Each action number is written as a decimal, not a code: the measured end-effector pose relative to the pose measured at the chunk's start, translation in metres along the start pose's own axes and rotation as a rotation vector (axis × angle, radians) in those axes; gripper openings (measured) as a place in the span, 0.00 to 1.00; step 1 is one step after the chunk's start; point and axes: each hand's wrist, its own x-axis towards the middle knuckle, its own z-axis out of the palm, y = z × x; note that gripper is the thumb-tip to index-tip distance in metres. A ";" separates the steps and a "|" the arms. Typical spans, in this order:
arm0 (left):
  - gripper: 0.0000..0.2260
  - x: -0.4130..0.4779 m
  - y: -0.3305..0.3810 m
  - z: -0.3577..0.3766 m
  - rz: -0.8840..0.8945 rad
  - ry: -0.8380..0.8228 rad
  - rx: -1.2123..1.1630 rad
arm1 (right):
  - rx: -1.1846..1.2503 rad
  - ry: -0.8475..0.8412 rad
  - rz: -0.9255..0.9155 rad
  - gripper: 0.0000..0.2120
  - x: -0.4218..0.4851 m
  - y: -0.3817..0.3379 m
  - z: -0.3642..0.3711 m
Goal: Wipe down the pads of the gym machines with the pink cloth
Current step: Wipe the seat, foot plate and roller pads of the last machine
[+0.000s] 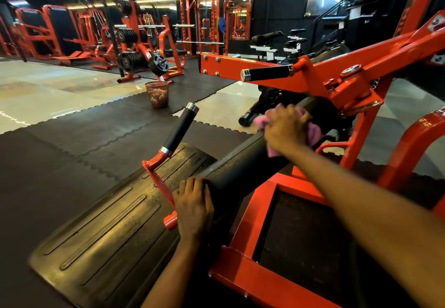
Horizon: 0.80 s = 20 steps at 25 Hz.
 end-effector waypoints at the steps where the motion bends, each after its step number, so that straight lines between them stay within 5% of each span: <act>1: 0.13 0.007 0.000 -0.006 -0.017 -0.007 -0.078 | 0.019 -0.037 -0.050 0.12 -0.024 -0.028 0.008; 4: 0.13 0.038 0.008 -0.023 -0.111 0.045 -0.310 | 0.005 -0.072 -0.262 0.15 -0.074 -0.075 0.029; 6: 0.13 0.066 0.024 -0.024 -0.137 0.062 -0.381 | 0.199 -0.074 -0.312 0.16 -0.069 -0.068 0.018; 9: 0.20 0.107 0.069 0.009 -0.159 -0.130 -0.256 | 0.482 0.164 0.016 0.18 -0.022 -0.009 -0.003; 11: 0.28 0.125 0.112 0.038 -0.210 -0.356 -0.041 | 0.395 0.162 0.178 0.21 0.004 0.045 0.000; 13: 0.32 0.127 0.145 0.059 -0.287 -0.453 0.163 | 0.247 0.081 0.146 0.19 0.009 0.070 0.014; 17: 0.19 0.106 0.127 0.059 -0.192 -0.253 0.166 | 0.164 0.103 0.153 0.18 0.001 0.070 0.027; 20: 0.19 0.083 0.058 0.036 -0.196 -0.220 0.216 | 0.175 0.095 0.157 0.18 0.002 0.069 0.026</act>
